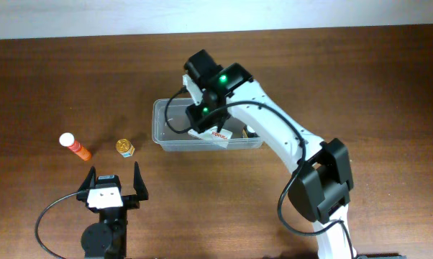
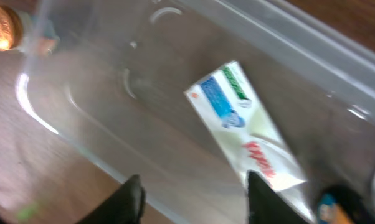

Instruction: Pack container

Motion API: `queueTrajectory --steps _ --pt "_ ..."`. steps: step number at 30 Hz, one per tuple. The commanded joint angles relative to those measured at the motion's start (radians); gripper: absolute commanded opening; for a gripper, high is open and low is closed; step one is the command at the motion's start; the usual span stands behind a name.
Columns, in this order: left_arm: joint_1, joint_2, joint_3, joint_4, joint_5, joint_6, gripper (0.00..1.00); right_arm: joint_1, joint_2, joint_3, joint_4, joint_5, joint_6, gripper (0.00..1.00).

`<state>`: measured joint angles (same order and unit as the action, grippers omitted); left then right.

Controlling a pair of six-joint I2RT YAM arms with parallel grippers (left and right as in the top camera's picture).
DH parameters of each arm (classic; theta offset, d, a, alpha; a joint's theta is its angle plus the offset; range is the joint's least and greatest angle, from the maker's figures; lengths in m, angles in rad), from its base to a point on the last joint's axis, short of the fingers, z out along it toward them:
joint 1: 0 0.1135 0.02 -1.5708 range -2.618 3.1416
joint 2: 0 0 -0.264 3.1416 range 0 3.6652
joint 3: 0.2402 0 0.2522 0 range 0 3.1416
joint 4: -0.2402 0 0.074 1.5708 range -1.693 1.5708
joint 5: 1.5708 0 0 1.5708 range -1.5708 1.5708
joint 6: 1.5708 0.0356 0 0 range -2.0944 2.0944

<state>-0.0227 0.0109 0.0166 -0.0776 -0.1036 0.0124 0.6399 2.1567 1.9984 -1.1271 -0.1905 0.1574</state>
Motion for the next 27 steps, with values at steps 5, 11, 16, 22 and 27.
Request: queueTrajectory --steps 5,11,16,22,27 --pt "0.006 -0.006 -0.007 0.003 0.01 0.019 0.99 0.045 0.01 -0.011 0.019 0.126 0.249 0.36" --pt "0.006 -0.006 -0.007 0.003 0.01 0.019 0.99 0.047 0.01 -0.095 0.076 0.136 0.27 0.33" --pt "0.006 -0.006 -0.007 0.002 0.01 0.019 0.99 0.047 0.01 -0.17 0.1 0.135 0.176 0.32" --pt "0.006 -0.006 -0.007 0.003 0.01 0.019 0.99 0.047 0.01 -0.182 0.08 0.134 0.08 0.32" --pt "0.006 -0.006 -0.007 0.003 0.01 0.019 0.99 0.046 0.01 -0.206 0.102 0.14 0.056 0.28"
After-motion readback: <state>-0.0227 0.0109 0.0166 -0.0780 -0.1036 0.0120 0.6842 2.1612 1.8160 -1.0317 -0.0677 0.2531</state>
